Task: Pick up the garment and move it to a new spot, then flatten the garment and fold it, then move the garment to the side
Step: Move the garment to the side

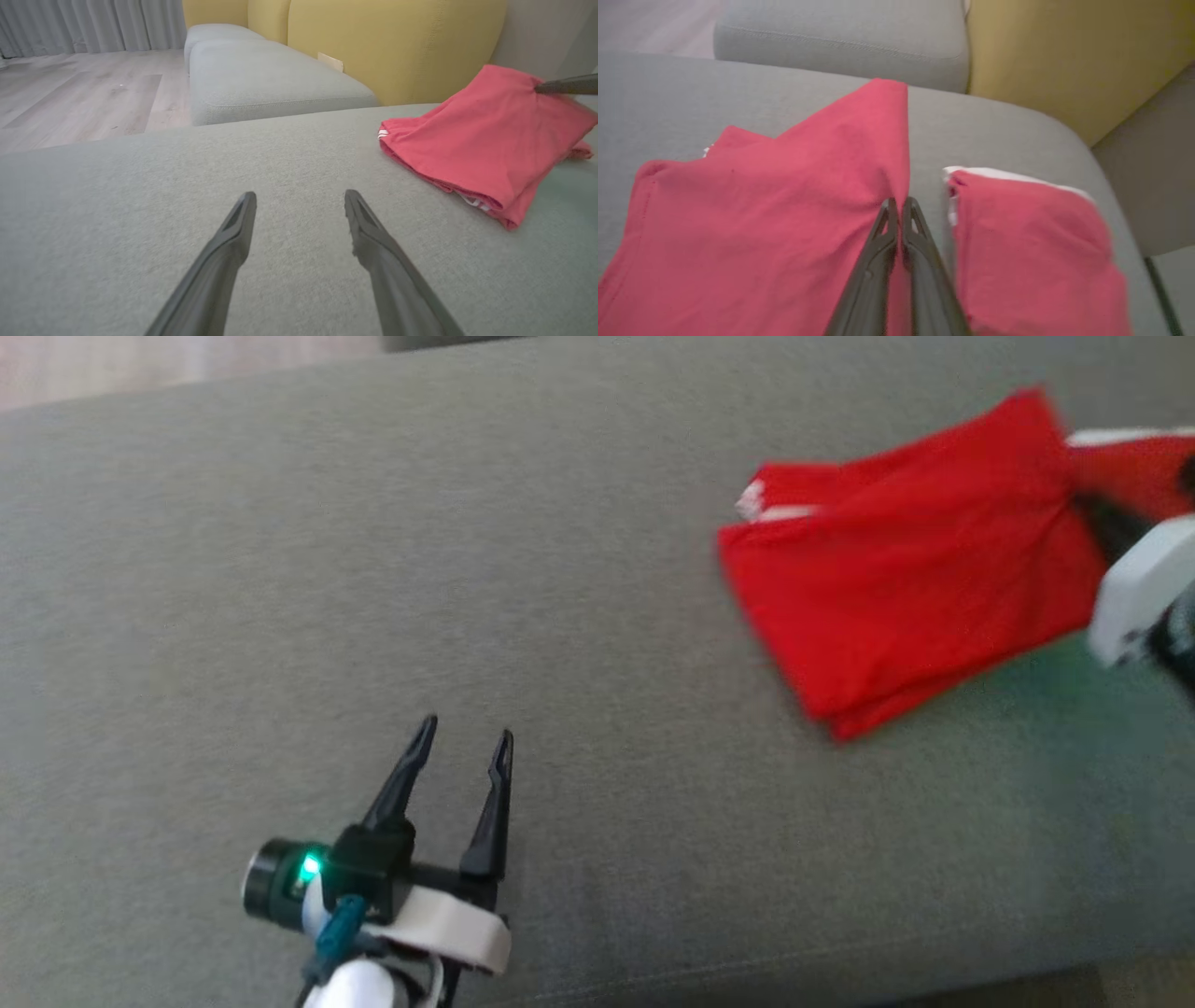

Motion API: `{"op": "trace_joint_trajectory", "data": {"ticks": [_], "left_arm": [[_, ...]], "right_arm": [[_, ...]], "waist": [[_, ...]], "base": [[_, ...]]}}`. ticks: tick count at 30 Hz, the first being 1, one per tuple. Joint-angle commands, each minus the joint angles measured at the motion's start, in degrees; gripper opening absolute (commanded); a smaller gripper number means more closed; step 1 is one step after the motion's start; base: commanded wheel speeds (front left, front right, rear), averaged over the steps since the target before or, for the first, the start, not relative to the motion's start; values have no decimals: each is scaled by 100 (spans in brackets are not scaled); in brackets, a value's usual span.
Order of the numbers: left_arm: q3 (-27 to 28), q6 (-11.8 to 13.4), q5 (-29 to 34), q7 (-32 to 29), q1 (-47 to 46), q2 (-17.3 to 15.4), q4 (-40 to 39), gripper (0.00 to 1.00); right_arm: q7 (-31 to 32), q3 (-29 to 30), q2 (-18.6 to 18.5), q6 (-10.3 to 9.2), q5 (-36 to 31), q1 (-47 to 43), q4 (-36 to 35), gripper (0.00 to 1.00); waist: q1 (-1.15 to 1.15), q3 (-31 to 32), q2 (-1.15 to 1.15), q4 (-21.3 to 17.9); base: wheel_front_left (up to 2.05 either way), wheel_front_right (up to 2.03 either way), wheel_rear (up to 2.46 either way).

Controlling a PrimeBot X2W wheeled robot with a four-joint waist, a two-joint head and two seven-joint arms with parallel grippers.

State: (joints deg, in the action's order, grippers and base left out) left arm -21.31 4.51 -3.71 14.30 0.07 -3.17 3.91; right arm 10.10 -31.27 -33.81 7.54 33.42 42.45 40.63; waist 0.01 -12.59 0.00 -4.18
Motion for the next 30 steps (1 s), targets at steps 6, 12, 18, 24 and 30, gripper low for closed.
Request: {"op": "trace_joint_trajectory", "data": {"ticks": [6,12,18,24,30], "left_arm": [[379,12,100,70,-525,-12,-210,100],[594,15,143,70,-767,-112,-234,100],[646,19,165,70,-842,-116,-198,100],[654,92,68,70,-689,-60,-183,100],[610,-34,-161,70,-361,-20,-175,100]], "right_arm": [[125,237,-647,-5,-160,626,-342,0],[170,482,-1049,-5,-376,998,-265,0],[-164,832,-1026,-5,-817,1058,78,100],[-876,1006,-287,-5,-1289,785,207,100],[-1206,846,463,-5,-791,93,-38,100]], "waist": [[-1,-579,0,-509],[-1,-852,0,-614],[-1,-821,0,-558],[-1,-315,0,-380],[-1,350,0,-119]], "base": [[0,0,0],[0,0,0],[0,0,0],[0,0,0],[0,0,0]]}}
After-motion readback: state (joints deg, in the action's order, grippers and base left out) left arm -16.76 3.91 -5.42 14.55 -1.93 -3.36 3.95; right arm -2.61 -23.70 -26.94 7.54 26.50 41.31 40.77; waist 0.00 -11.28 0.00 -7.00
